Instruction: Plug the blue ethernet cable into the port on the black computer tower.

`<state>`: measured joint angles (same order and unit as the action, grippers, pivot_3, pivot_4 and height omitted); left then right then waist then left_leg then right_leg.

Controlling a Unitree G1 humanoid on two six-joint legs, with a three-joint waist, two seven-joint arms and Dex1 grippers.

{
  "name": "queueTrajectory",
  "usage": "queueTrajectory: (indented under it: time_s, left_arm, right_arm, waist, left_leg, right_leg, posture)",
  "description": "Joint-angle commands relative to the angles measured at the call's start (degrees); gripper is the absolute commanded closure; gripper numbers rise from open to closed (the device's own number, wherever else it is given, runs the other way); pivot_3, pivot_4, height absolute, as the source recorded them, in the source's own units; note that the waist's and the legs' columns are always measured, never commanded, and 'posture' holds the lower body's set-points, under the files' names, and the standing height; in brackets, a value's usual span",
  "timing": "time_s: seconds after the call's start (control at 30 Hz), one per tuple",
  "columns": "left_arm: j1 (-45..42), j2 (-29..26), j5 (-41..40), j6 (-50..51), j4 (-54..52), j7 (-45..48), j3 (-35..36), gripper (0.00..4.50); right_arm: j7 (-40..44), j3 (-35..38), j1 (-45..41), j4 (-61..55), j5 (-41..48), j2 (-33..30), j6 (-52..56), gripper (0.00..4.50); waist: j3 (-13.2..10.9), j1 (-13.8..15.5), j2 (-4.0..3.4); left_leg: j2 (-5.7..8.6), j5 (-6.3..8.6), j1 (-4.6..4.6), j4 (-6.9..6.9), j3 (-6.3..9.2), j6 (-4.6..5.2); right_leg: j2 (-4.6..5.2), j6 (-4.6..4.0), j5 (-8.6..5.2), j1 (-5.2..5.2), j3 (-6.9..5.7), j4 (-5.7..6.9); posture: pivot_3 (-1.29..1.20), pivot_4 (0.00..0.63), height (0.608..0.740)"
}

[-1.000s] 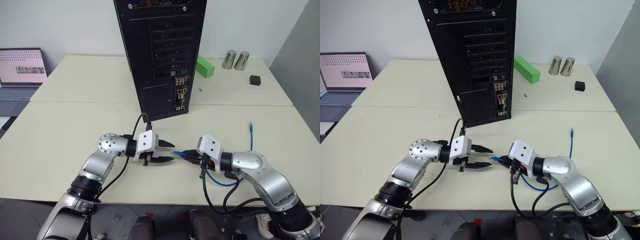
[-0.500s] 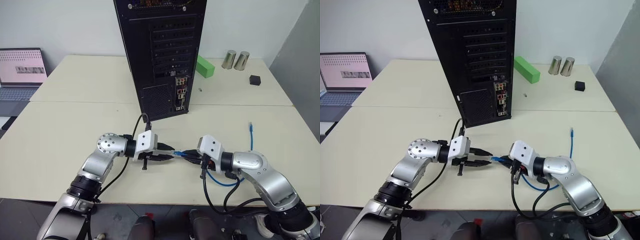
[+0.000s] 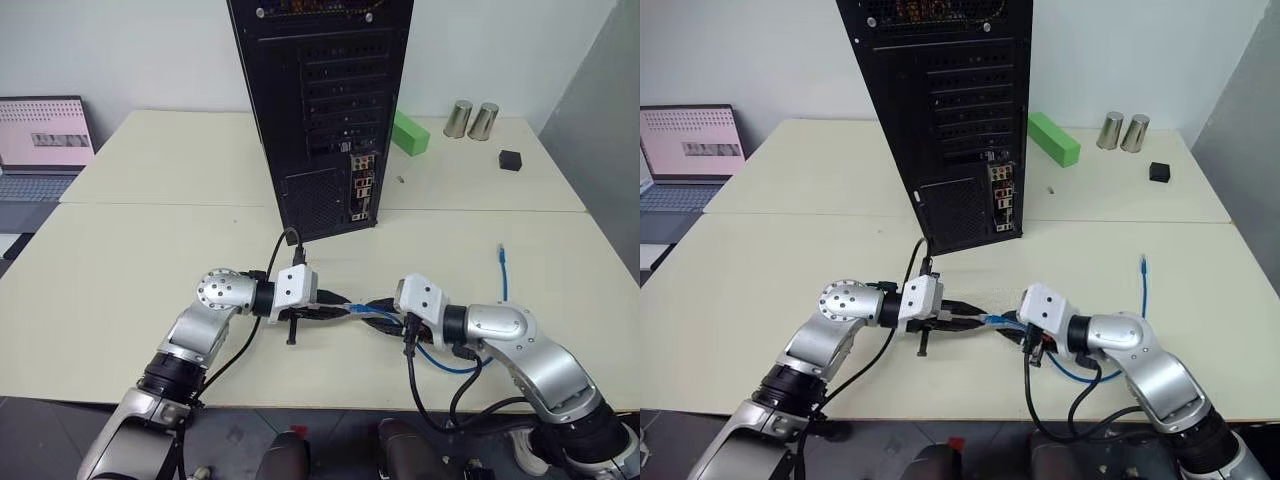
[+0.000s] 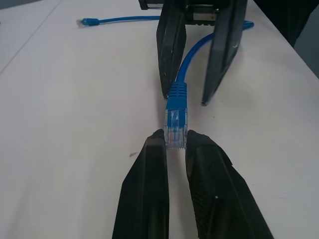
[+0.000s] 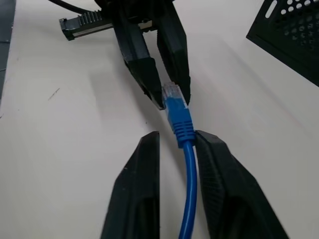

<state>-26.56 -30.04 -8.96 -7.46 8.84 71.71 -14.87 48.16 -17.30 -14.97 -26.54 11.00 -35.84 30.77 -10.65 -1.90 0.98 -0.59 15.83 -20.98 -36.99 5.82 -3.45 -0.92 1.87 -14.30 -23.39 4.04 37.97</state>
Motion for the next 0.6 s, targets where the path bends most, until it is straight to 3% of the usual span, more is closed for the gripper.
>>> queueTrajectory:
  time_s: [0.03,0.17,0.33,0.47,0.6]
  left_arm:
    - [0.7,0.5,1.2,-8.0,-1.1,-2.3,1.0,4.24]
    - [1.9,1.2,5.8,-20.8,1.0,-7.7,1.4,4.24]
    - [1.0,2.1,18.1,-50.8,9.1,-19.4,1.9,4.24]
    - [-0.7,3.4,25.0,-61.2,13.4,-28.0,3.5,4.24]
    - [-1.9,4.2,30.8,-64.8,16.1,-35.1,5.2,4.24]
  right_arm:
    - [4.6,6.1,-0.6,-4.4,5.8,-4.3,2.5,2.41]
    - [3.8,15.8,0.6,-7.5,19.7,-4.1,14.9,1.5]
    - [-4.0,20.9,1.3,-8.4,28.5,2.3,23.2,1.48]
    - [-7.7,20.7,1.2,-8.0,31.5,5.6,25.6,1.48]
    - [-9.4,20.5,1.2,-7.6,34.1,6.8,27.5,1.48]
  waist:
    - [0.0,0.0,0.0]
    - [0.0,0.1,0.01]
    - [0.0,0.1,0.03]
    - [0.0,0.2,0.03]
    - [0.0,0.2,0.05]
  left_leg:
    - [0.01,0.0,0.0,0.0,0.0,0.0]
    - [0.0,0.0,0.0,0.0,0.01,0.0]
    - [-0.03,0.0,0.02,0.0,0.05,0.0]
    - [0.04,0.0,0.01,-0.01,0.01,0.0]
    - [0.05,0.0,0.0,-0.01,0.02,0.0]
  right_leg:
    - [0.01,0.0,0.0,0.0,0.01,0.0]
    - [0.04,-0.01,0.01,0.01,0.01,0.0]
    - [0.02,-0.02,0.01,0.03,0.0,0.01]
    - [0.06,0.02,0.03,0.03,0.03,0.01]
    - [0.07,0.04,0.04,0.07,0.01,-0.02]
  posture:
    - [0.0,0.15,0.74]
    - [0.0,0.15,0.74]
    - [0.0,0.15,0.74]
    - [0.0,0.15,0.74]
    - [0.0,0.15,0.74]
